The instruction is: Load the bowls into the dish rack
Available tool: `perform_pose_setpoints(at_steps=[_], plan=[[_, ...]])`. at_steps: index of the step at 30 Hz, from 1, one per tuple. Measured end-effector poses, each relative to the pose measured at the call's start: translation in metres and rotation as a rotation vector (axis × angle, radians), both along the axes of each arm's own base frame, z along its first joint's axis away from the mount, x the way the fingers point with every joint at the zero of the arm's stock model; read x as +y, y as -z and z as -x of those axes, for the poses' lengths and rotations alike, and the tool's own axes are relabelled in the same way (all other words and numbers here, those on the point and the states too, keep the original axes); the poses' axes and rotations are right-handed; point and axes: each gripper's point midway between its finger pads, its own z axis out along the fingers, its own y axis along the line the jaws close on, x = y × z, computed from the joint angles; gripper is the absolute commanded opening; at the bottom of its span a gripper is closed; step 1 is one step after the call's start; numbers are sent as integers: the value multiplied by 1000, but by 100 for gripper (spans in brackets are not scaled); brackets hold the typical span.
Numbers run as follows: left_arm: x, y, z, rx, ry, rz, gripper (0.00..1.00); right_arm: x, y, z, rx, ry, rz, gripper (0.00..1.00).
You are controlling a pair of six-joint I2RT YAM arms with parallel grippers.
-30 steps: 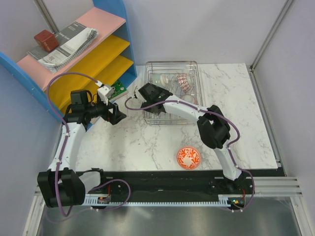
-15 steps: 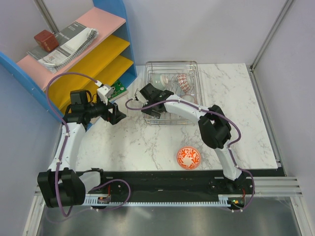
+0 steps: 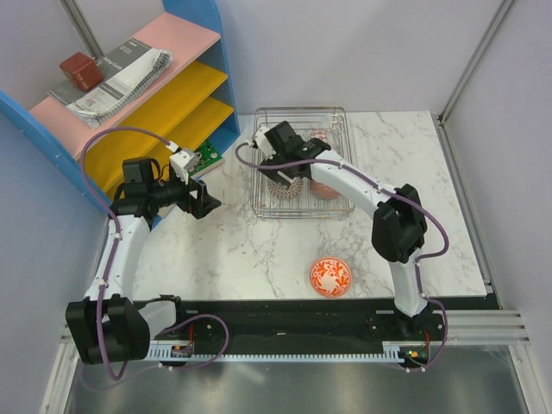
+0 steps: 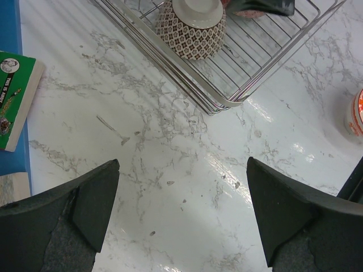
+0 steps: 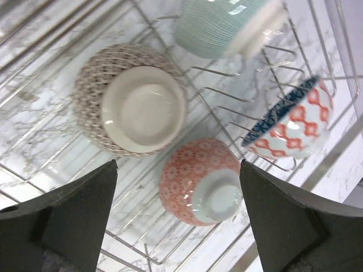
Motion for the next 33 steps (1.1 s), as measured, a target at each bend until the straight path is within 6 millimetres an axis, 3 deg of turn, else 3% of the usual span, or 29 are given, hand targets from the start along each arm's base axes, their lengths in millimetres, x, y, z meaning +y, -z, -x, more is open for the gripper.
perform_pose_setpoints(at_steps=[6,10,22,33], plan=[[0,-1,0,0,2,5,100,-46,-10,-28,-17,137,-32,98],[-1,-1,1,0,10,12,100,-62,-11,-40,-51,194,-12,98],[-1,4,3,13,9,16,100,-45,47,-45,10,192,52,98],[-1,4,3,13,11,18,100,-27,32,-55,-44,191,23,98]])
